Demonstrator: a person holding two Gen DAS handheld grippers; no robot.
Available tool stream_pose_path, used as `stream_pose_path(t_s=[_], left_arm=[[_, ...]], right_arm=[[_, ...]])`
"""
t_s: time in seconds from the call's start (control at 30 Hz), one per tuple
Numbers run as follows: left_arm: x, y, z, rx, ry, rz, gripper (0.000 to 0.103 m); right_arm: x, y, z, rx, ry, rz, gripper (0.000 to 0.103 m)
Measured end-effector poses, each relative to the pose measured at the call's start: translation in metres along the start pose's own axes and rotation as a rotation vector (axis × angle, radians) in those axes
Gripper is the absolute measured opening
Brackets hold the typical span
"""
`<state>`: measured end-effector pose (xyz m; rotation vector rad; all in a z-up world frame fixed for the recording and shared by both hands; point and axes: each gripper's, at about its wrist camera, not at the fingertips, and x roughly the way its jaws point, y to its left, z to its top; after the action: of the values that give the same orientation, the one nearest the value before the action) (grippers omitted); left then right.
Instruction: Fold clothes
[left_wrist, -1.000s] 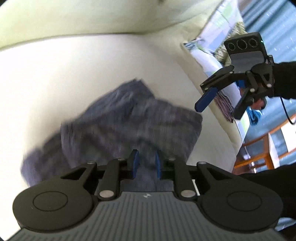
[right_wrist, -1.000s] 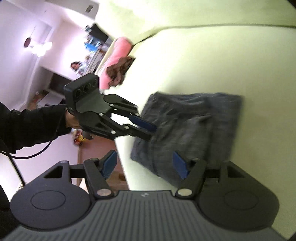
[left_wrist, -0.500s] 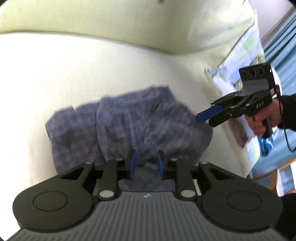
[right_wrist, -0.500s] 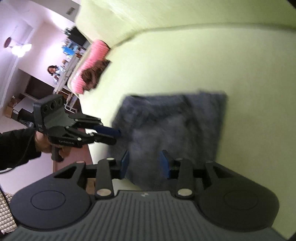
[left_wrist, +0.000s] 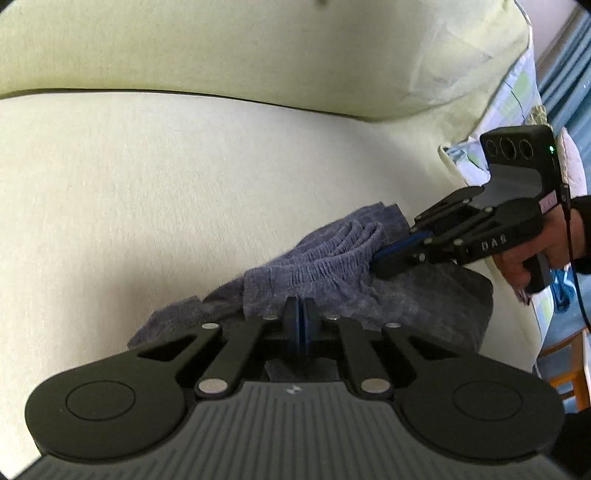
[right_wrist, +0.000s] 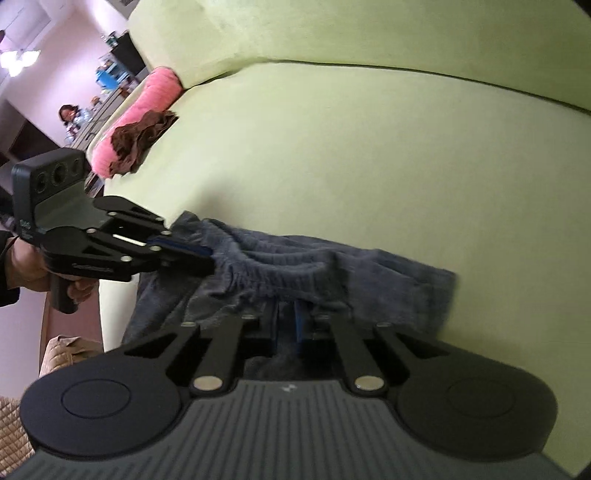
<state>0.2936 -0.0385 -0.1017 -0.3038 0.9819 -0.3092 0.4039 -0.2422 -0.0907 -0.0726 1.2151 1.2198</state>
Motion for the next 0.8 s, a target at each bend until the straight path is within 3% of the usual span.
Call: stream_pose_path(t_s=[0.07, 0.1, 0.13, 0.17, 0.3, 0.47, 0.63, 0.67, 0.73, 0.8], left_arm=[[-0.009, 0.004, -0.005, -0.024, 0.012, 0.014, 0.009], [-0.014, 0.003, -0.008, -0.037, 0.014, 0.034, 0.011], [-0.020, 0.002, -0.010, -0.044, 0.012, 0.048, 0.039], [-0.034, -0.002, -0.015, -0.063, 0.000, 0.067, 0.046], [-0.064, -0.030, -0.032, -0.078, -0.024, -0.007, 0.048], [-0.059, -0.054, -0.065, -0.127, 0.019, -0.017, 0.048], [-0.054, -0.048, -0.093, -0.232, -0.002, -0.009, 0.043], [-0.053, -0.044, -0.098, -0.264, -0.013, -0.015, 0.038], [-0.045, -0.041, -0.103, -0.294, -0.009, -0.027, 0.006], [-0.038, -0.039, -0.106, -0.304, 0.001, -0.037, 0.003]], right_arm=[[-0.015, 0.000, -0.004, 0.061, -0.032, -0.059, 0.009], [-0.021, 0.004, -0.004, 0.081, -0.049, -0.078, 0.020], [-0.027, 0.007, -0.004, 0.098, -0.065, -0.092, 0.028], [-0.032, 0.013, -0.006, 0.097, -0.074, -0.081, 0.034], [-0.045, 0.059, -0.016, 0.018, -0.066, -0.005, 0.033], [-0.050, 0.075, -0.037, -0.037, -0.042, -0.040, 0.033], [-0.064, 0.061, -0.055, 0.000, -0.055, -0.088, 0.037], [-0.065, 0.058, -0.056, 0.008, -0.048, -0.090, 0.040], [-0.064, 0.051, -0.061, 0.031, -0.031, -0.095, 0.040], [-0.061, 0.046, -0.065, 0.043, -0.022, -0.094, 0.037]])
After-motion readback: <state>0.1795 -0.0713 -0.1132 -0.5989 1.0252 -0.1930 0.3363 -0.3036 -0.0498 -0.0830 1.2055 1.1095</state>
